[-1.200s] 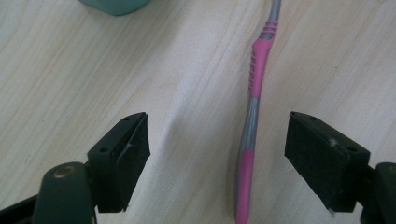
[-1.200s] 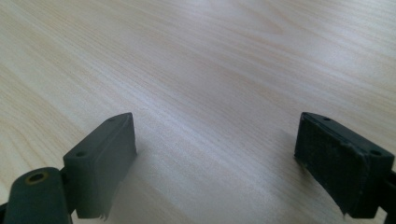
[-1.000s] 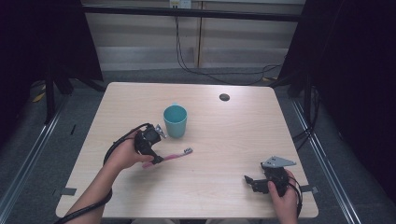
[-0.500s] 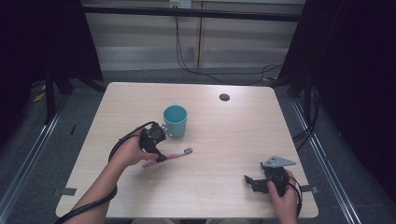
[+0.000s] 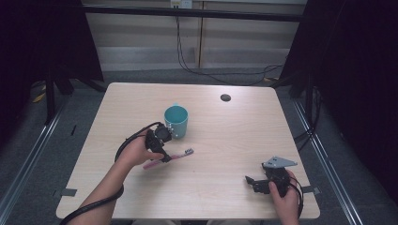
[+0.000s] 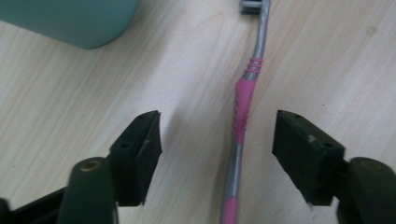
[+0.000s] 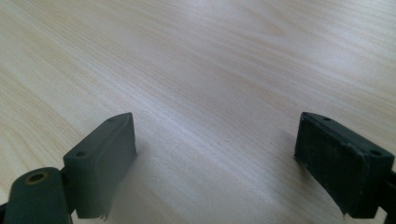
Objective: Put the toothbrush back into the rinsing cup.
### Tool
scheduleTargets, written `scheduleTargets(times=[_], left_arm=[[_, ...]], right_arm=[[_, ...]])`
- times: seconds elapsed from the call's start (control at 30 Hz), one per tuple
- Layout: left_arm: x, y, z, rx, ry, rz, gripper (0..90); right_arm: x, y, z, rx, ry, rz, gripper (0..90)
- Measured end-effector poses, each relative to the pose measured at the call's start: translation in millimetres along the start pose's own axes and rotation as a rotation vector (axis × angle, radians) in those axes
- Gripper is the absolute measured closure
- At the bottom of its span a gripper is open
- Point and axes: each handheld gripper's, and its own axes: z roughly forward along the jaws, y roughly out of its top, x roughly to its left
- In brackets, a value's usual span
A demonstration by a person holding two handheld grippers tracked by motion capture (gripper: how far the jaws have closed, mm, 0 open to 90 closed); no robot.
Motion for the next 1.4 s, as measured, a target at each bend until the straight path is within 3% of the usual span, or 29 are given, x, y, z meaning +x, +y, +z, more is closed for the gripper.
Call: scheduleTargets(times=[0.33,0.5,0.7,0.8,0.9,1.07,1.4], left_arm=[[-4.6,8.0,2.7,-0.006,-0.032,0.027,42.9],[-4.3,11.2,3.8,-0.006,-0.027,0.039,43.8],[-3.7,14.5,3.6,0.01,-0.03,0.017,46.3],[-2.9,15.7,3.5,0.007,-0.021,0.022,49.7],[-3.7,16.6,5.0,0.009,-0.038,0.022,51.6],[-3.8,19.5,6.7,0.036,-0.046,0.035,55.9],[-6.2,23.3,10.7,0.038,-0.051,0.024,58.8]], right_arm=[[0.1,0.2,0.1,0.001,0.0,0.001,11.9],[0.1,0.2,0.2,0.001,0.0,0.001,11.9],[0.3,0.4,0.2,0.002,0.0,0.005,11.9],[0.3,0.5,0.3,0.002,0.0,0.005,11.9],[0.4,0.4,0.2,0.003,0.001,0.006,11.9],[0.3,0.5,0.3,0.003,0.001,0.005,11.9],[0.3,0.5,0.3,0.003,0.001,0.005,11.9]])
